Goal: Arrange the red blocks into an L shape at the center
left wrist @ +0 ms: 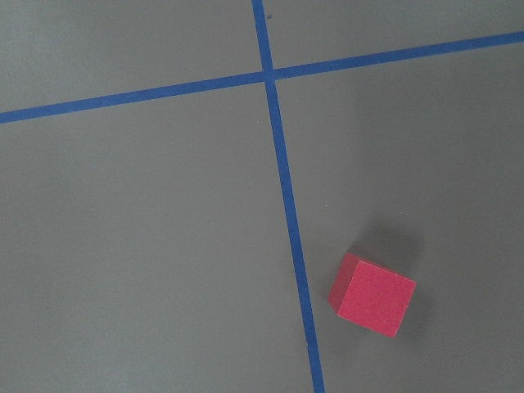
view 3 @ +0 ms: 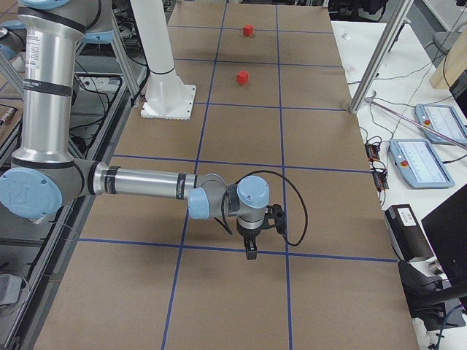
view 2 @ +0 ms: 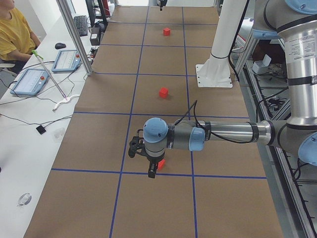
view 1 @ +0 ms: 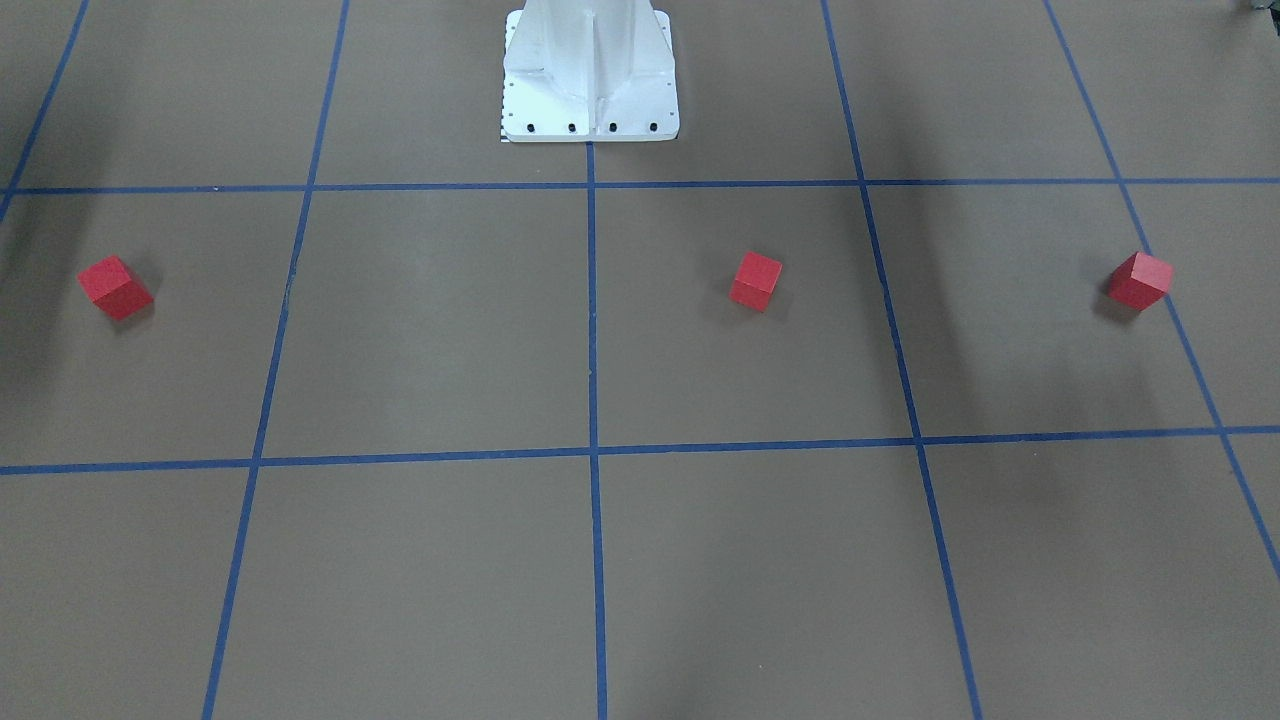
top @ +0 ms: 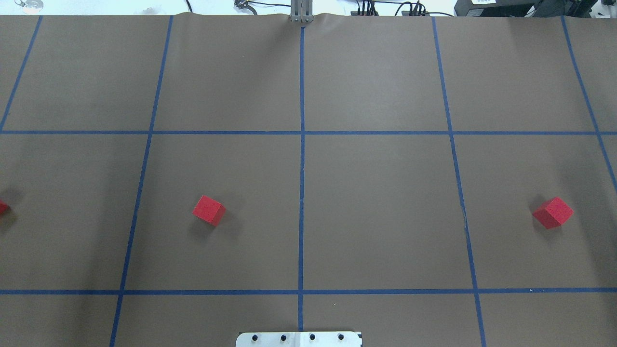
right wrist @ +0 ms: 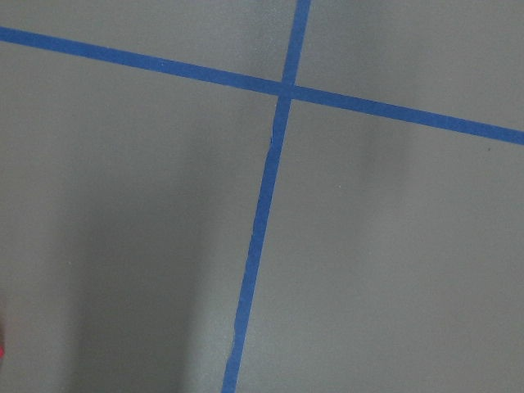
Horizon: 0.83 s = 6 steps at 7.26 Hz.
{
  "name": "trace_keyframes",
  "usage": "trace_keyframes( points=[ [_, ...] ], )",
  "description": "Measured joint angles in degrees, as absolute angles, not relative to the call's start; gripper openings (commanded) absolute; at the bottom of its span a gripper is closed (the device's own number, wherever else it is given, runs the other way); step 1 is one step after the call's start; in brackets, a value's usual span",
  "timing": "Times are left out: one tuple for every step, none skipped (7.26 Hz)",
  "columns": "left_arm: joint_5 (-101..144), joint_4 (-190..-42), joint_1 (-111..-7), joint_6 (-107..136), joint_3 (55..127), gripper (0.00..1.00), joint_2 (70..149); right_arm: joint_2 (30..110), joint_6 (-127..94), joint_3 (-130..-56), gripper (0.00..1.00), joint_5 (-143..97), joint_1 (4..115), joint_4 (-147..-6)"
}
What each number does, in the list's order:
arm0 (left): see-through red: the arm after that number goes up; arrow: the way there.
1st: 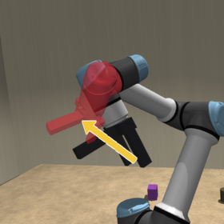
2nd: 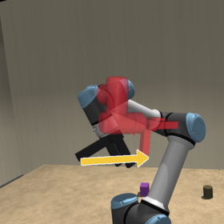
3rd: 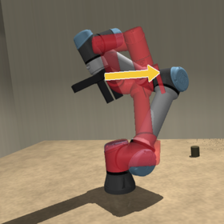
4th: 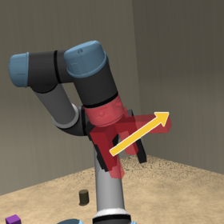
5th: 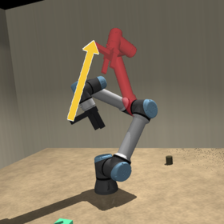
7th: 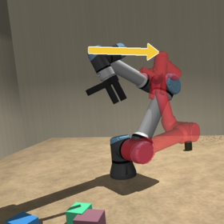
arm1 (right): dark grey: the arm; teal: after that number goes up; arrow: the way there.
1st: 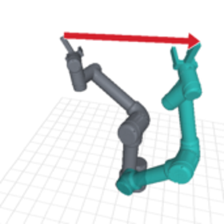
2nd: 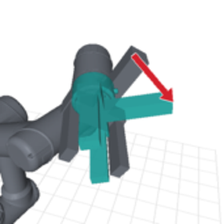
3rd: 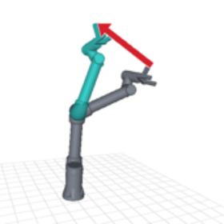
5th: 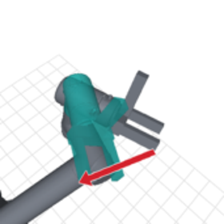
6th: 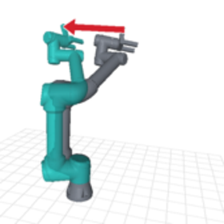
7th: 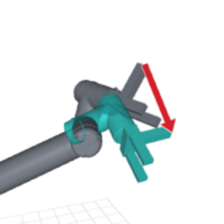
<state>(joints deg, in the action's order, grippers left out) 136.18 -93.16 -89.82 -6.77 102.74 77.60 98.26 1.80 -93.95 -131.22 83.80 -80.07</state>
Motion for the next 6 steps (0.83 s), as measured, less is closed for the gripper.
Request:
trace_keyframes(
  points=[
    [136.4,-93.2,-89.8,-6.7,102.8,1.00,77.6,98.3,1.8,-94.0,1.00,-131.2,83.8,-80.1],
    [136.5,-93.2,-89.8,-6.5,103.1,1.00,77.6,98.3,1.8,-94.0,1.00,-131.2,83.8,-80.1],
    [136.4,-93.2,-89.8,-6.4,103.5,1.00,77.5,98.2,1.7,-94.0,1.00,-131.2,83.8,-80.0],
    [136.3,-93.2,-89.8,-6.4,103.8,1.00,77.3,98.1,1.6,-94.4,1.00,-131.2,83.8,-80.0],
    [136.3,-93.2,-89.8,-6.4,104.0,1.00,77.3,97.9,1.6,-95.1,1.00,-131.3,83.8,-80.0],
    [136.3,-93.2,-89.7,-6.4,104.0,1.00,77.6,97.6,1.6,-95.7,1.00,-131.2,83.8,-80.0]
  ],
)
